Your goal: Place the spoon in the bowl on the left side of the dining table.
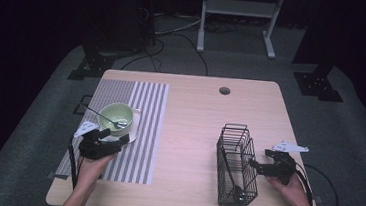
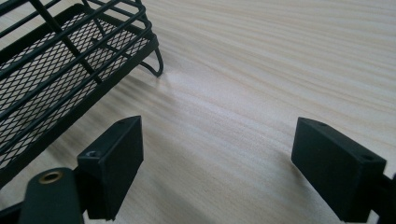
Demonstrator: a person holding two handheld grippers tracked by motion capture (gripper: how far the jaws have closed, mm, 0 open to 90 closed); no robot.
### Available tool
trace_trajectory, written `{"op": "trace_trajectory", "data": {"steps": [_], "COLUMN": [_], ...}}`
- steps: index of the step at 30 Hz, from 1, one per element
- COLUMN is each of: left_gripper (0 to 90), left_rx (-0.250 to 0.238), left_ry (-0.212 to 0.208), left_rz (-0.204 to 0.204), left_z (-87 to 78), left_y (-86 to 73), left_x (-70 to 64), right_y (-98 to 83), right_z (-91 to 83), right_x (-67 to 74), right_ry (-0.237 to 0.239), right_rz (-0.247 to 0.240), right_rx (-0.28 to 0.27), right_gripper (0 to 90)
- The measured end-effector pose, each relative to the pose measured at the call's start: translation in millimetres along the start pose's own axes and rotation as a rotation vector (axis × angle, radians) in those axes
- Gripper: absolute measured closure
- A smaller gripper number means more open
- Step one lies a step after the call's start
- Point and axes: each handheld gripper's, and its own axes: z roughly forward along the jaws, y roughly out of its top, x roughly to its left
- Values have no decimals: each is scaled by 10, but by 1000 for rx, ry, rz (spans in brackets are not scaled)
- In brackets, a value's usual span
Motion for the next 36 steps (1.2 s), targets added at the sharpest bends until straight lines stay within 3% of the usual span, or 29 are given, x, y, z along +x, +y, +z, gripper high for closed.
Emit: {"op": "trace_trajectory", "data": {"steps": [36], "left_gripper": [104], "left_rx": [47], "left_ry": [-109], "left_rz": [84], "left_z": [185], "left_y": [-173], "left_x": [-483], "right_y": [0], "right_z": [-2], "right_x": [4], "right_ry": [2], "right_rz": [-1], "right_rx": [-2], "right_gripper": [157]}}
